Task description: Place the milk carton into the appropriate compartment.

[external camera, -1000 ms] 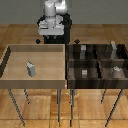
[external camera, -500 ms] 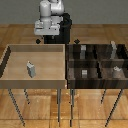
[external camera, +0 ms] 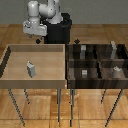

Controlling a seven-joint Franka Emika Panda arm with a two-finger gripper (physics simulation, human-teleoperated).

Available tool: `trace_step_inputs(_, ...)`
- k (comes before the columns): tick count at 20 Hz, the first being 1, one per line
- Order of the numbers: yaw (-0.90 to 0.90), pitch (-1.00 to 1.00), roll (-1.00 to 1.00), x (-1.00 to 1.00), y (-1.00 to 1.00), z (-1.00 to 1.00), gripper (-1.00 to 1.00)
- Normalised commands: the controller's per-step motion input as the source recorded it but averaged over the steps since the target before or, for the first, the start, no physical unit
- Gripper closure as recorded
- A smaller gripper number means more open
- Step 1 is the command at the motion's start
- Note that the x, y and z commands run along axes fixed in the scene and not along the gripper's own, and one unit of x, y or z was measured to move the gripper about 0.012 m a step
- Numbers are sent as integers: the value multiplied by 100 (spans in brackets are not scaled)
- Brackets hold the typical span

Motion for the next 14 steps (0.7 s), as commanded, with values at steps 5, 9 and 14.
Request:
trace_step_inputs(5, -83, 0, 0, 0, 0, 0, -100)
trace_step_inputs(9, 0, 0, 0, 75, 0, 0, -100)
trace_step_inputs(14, 0, 0, 0, 100, 0, 0, -100)
